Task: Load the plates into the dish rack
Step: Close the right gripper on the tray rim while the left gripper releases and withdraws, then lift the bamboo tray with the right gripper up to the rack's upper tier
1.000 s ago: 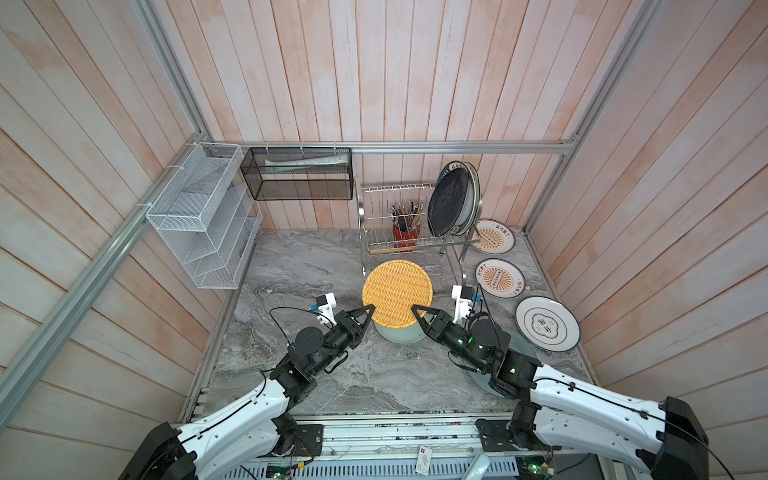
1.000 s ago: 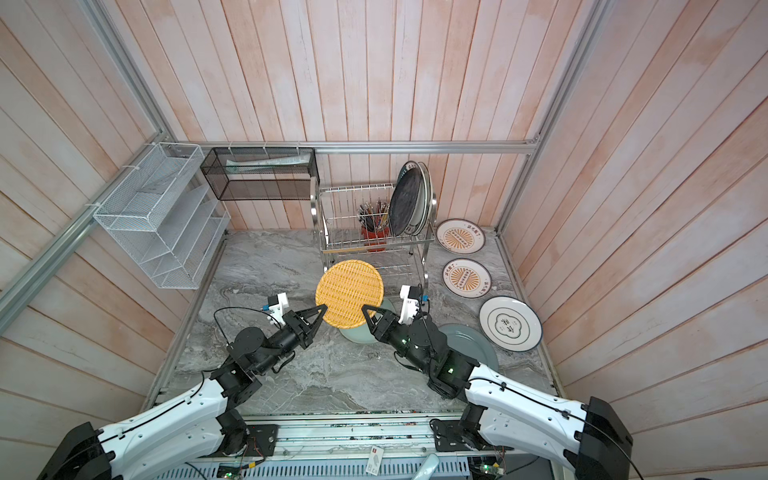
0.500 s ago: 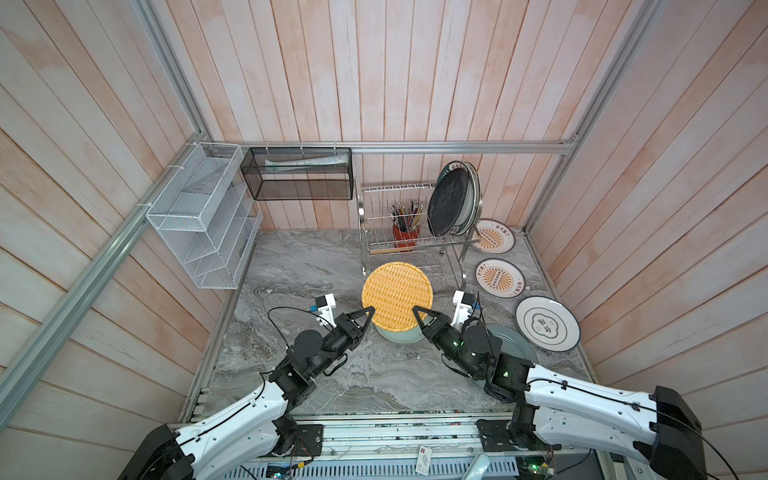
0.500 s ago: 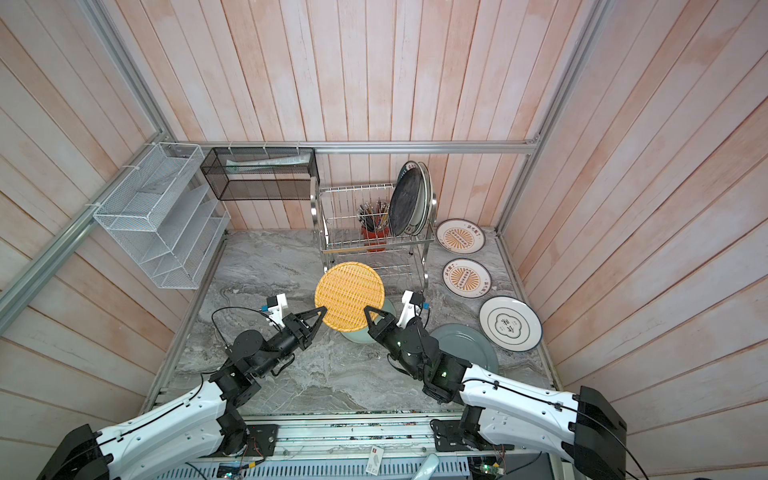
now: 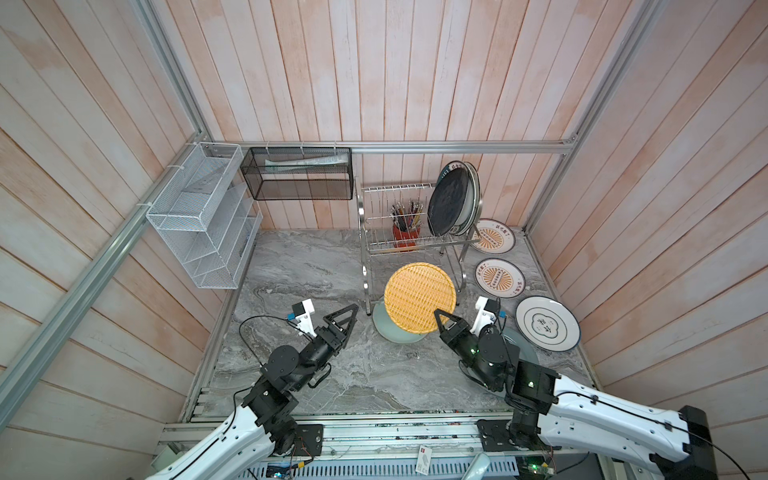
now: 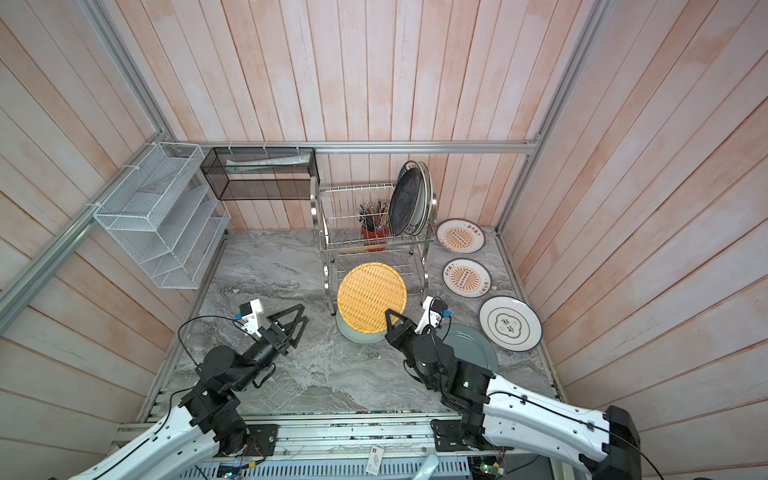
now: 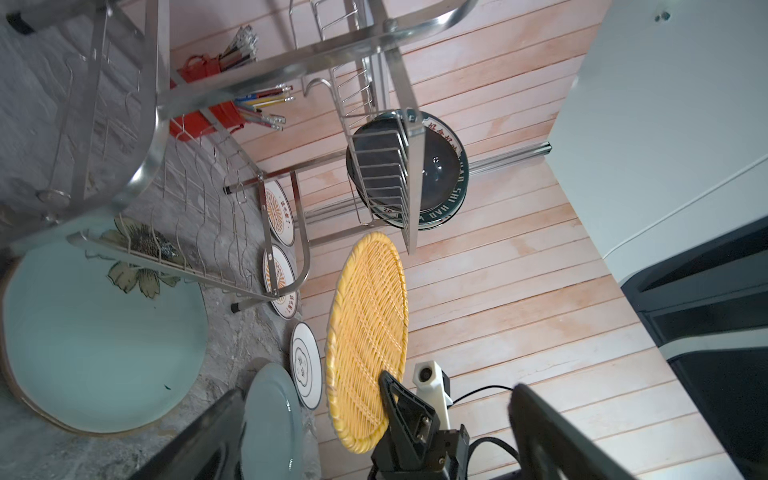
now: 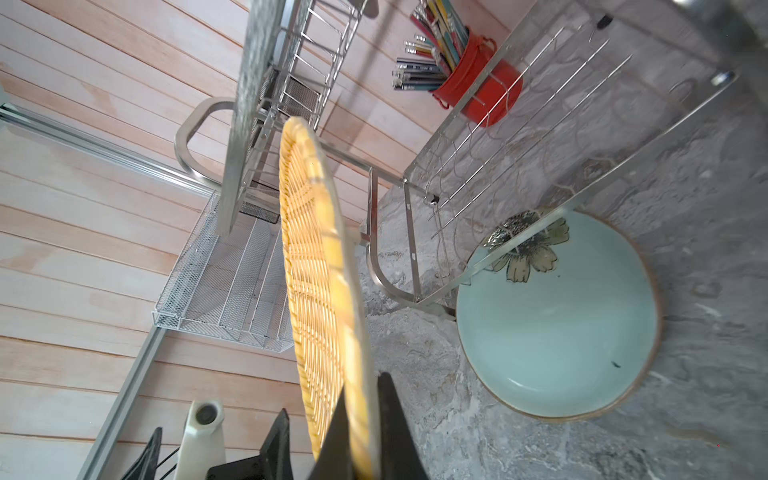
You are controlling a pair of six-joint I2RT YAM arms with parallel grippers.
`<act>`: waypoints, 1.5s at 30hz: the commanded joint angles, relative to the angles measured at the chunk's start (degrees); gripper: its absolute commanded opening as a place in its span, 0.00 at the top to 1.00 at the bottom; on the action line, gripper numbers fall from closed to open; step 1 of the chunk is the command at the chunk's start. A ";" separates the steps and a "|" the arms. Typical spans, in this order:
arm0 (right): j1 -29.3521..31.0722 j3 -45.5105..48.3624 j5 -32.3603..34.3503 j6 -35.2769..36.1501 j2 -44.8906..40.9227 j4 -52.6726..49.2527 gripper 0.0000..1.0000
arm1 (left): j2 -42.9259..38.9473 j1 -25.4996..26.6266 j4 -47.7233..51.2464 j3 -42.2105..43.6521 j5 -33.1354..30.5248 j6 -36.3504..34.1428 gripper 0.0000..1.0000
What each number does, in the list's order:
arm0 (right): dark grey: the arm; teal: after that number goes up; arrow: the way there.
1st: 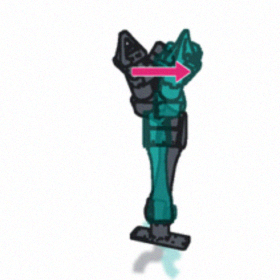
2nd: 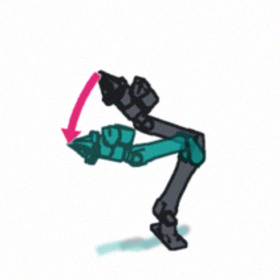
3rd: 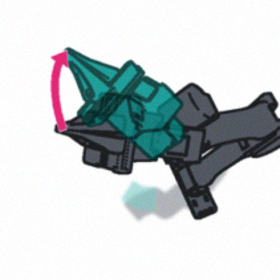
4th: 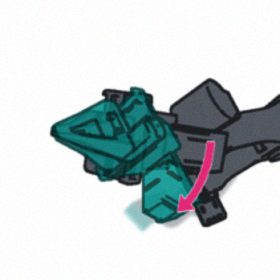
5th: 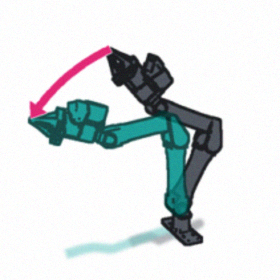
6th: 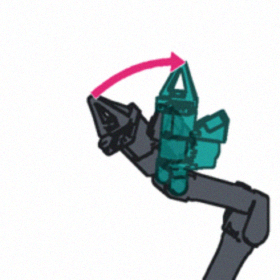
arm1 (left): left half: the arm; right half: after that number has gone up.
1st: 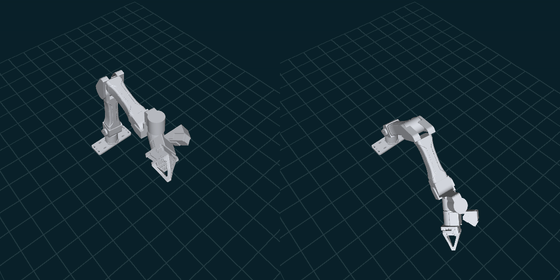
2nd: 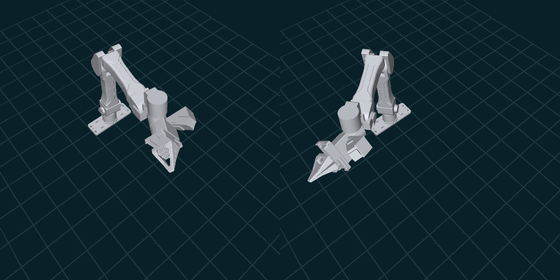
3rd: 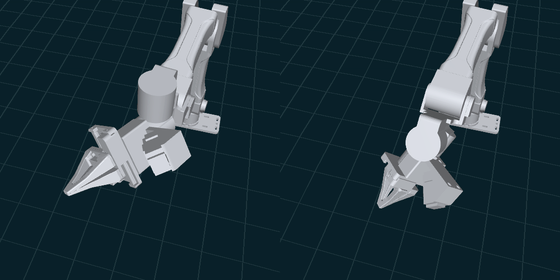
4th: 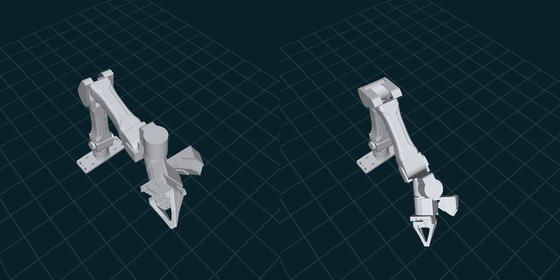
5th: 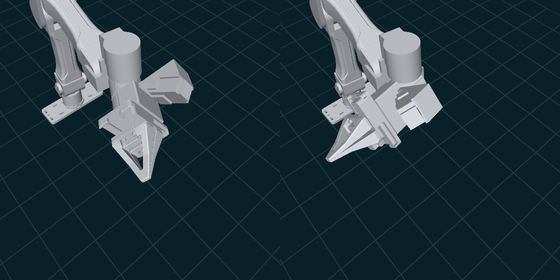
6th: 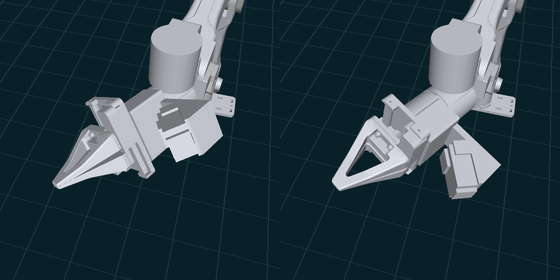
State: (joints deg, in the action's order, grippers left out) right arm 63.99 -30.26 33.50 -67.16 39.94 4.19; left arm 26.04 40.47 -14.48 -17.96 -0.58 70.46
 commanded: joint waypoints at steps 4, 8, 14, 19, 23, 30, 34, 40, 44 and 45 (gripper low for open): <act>-0.02 -9.70 -4.51 20.40 -11.60 -15.73 1.00 | -5.54 -2.32 26.51 -13.43 2.99 -23.75 0.00; -0.03 -17.26 -7.16 27.44 -12.12 -19.22 1.00 | -3.54 -2.41 34.17 -19.62 6.91 -34.59 0.00; -0.04 -33.20 1.11 35.70 -1.62 -24.06 1.00 | 3.02 -2.44 40.41 -25.61 9.01 -47.10 0.00; -0.08 -53.67 7.29 45.00 13.89 -29.23 1.00 | 6.15 -2.47 40.17 -23.55 8.27 -51.47 0.00; -1.95 -67.67 11.71 52.74 23.96 -31.46 1.00 | 3.31 -2.56 35.28 -20.11 12.45 -50.96 0.00; -14.40 -91.76 1.75 55.52 41.31 -42.46 1.00 | -3.21 -2.53 39.69 -20.54 8.04 -51.65 0.00; -16.62 -104.75 1.81 57.76 51.07 -48.51 1.00 | -5.70 -2.18 41.99 -20.32 5.74 -51.87 0.00; -19.66 -118.10 2.75 60.21 62.18 -54.33 1.00 | -5.91 -2.67 40.88 -19.83 6.52 -52.27 0.00; -22.07 -117.53 3.02 60.64 64.86 -54.40 1.00 | -6.21 -2.74 40.39 -19.50 7.37 -52.14 0.00; -22.60 -116.81 3.09 60.63 65.12 -54.00 1.00 | -6.25 -2.72 40.17 -19.27 7.80 -51.85 0.00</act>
State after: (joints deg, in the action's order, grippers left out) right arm 42.72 -146.63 35.92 -7.60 105.01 -49.69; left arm 20.38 38.00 26.15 -38.20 6.22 19.22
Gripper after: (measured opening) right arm 0.082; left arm 0.999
